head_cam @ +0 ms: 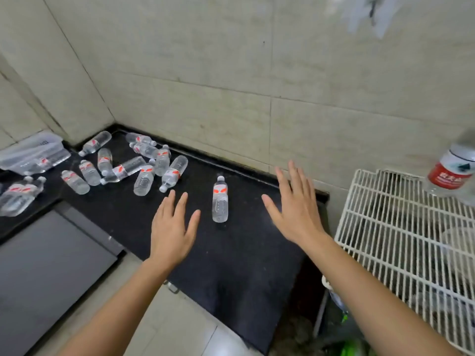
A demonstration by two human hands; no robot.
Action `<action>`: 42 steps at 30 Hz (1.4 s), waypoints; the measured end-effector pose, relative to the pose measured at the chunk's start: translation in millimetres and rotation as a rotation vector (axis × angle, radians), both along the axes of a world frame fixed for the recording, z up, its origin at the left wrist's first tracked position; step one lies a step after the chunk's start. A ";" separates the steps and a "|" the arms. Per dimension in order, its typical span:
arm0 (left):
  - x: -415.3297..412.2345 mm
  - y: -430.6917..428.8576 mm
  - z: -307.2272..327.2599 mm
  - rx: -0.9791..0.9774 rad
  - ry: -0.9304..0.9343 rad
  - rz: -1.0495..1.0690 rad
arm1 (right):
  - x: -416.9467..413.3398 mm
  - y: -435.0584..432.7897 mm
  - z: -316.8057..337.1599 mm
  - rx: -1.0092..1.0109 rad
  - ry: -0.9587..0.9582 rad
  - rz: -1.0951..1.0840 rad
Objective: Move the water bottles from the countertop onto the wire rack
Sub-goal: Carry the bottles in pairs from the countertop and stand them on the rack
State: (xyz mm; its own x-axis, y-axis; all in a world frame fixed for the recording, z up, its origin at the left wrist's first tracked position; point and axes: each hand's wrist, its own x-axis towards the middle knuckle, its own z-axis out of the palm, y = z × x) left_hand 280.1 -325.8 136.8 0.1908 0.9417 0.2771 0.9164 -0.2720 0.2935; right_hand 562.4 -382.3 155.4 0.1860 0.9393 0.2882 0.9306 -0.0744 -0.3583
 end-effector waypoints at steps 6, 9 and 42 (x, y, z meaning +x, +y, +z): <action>-84.0 72.8 -37.3 -0.094 0.043 -0.035 | -79.0 60.3 -37.6 -0.076 -0.077 -0.040; -130.2 120.5 -53.0 -0.171 0.094 -0.094 | -122.1 100.5 -56.8 -0.169 -0.096 -0.110; -190.6 491.8 -169.0 -0.619 -0.342 0.512 | -199.7 355.2 -211.0 -0.694 0.312 -0.549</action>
State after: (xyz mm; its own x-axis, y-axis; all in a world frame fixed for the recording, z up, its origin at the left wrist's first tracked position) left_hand 89.5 166.1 -32.2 -0.2973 0.8890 -0.3484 0.7166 0.4488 0.5339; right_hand 362.7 -27.1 -55.6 0.6288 0.6404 -0.4410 0.5712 -0.7652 -0.2968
